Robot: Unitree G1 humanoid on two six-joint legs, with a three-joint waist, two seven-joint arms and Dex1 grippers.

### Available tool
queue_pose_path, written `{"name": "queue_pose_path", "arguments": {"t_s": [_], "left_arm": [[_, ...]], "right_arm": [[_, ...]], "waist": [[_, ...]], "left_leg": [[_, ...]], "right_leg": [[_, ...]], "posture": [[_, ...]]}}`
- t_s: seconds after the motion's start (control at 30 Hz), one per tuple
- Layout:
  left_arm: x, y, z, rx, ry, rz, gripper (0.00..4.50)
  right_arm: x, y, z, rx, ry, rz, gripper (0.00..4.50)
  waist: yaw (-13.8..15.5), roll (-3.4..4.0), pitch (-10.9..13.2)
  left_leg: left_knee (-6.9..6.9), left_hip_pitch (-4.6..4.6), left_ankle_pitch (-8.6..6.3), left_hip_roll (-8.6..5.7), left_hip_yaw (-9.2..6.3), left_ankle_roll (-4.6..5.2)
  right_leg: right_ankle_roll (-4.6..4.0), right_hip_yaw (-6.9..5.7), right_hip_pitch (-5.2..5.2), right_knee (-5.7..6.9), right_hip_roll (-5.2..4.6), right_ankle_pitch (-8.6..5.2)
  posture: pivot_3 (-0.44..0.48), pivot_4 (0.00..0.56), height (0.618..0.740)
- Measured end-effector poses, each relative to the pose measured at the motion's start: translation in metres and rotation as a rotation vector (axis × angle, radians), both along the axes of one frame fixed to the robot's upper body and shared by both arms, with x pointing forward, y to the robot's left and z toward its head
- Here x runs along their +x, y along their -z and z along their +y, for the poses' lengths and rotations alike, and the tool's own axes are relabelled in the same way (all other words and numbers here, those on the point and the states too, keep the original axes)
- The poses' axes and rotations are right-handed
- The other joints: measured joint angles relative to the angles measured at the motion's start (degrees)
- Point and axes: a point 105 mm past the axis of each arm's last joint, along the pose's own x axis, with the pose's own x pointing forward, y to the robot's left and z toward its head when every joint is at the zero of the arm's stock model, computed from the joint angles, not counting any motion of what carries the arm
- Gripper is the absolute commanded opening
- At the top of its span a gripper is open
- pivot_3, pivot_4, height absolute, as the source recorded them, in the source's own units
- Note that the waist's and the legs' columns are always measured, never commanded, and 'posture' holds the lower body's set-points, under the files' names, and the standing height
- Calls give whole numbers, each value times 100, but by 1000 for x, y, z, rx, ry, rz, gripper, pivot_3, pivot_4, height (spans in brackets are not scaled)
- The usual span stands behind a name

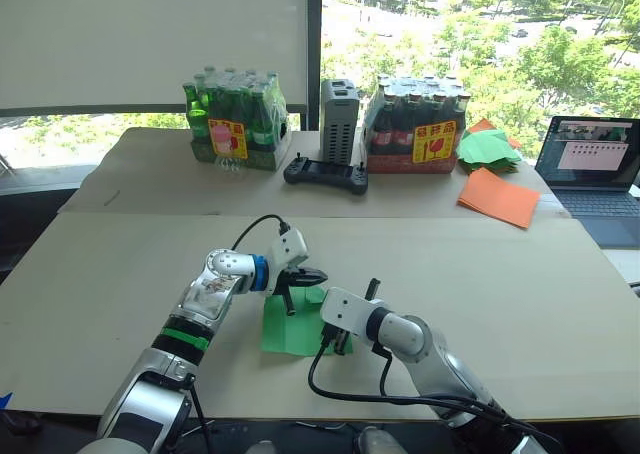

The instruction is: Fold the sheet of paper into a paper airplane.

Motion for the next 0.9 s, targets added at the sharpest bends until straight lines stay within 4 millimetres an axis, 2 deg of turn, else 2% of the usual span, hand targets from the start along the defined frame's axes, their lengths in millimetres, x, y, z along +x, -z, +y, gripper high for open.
{"name": "queue_pose_path", "arguments": {"t_s": [0.23, 0.53, 0.77, 0.83, 0.9], "left_arm": [[2, 8, 6, 44, 3, -19, 0], [6, 9, -2, 73, 19, -62, 0], [13, 9, -5, 122, 31, -99, 0], [13, 10, -5, 139, 42, -117, 0], [13, 11, -6, 146, 47, -125, 0]], "right_arm": [[0, 0, 0, -3, 1, -1, 36], [-1, 0, -1, -27, -11, -5, 36], [-1, -5, 0, -22, -17, -20, 2272], [-3, -8, 4, 28, -21, 19, 3079], [-5, -10, 7, 87, -21, 71, 3705]], "waist": [[8, 0, 0], [16, 0, 0], [6, 0, -2], [6, -1, -2], [8, -1, -2]], "left_leg": [[0, 0, 0, 0, 0, 0], [1, 0, 0, -1, 0, 0], [2, 12, 0, -1, 1, 0], [2, 19, 0, -1, 0, 0], [2, 19, 0, -1, 0, 0]], "right_leg": [[0, 0, 1, 0, 0, 0], [0, -1, 4, -2, -1, 0], [0, 0, 14, 1, -1, 0], [0, 0, 21, 1, 0, 0], [0, 0, 21, 2, -1, 0]], "posture": [[0, 150, 740], [0, 150, 740], [0, 150, 740], [0, 150, 740], [0, 150, 740]]}}
